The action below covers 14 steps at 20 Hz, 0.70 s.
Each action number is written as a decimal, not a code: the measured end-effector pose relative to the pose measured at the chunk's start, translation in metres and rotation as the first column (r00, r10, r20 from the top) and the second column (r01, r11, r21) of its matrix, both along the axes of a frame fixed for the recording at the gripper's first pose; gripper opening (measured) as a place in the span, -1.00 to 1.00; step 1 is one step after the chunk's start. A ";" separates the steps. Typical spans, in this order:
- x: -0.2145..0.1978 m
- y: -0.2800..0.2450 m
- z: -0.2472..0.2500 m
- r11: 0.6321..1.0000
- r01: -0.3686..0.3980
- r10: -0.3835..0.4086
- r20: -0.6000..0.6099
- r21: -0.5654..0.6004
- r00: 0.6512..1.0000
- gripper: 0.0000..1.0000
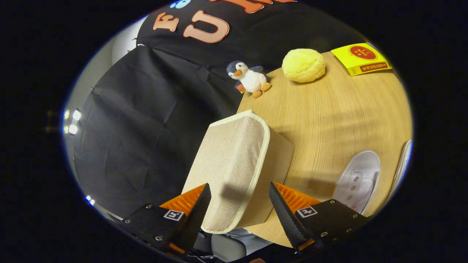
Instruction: Open the storage box then place both shoes into the box .Put the left shoe in first, then the right shoe, with the right side of both shoes facing outward in a uniform manner.
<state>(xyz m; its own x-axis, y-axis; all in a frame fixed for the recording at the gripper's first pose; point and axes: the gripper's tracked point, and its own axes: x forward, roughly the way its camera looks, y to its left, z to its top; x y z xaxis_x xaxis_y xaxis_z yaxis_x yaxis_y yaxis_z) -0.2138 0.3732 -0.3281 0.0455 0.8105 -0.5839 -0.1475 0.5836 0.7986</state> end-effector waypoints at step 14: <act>0.001 0.012 0.079 0.979 0.022 -0.009 -0.066 0.204 0.998 0.46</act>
<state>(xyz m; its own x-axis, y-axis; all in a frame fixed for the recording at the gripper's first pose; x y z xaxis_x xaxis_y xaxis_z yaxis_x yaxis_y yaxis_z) -0.2132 0.3852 -0.2488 0.0263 0.9126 -0.4080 -0.0840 0.4087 0.9088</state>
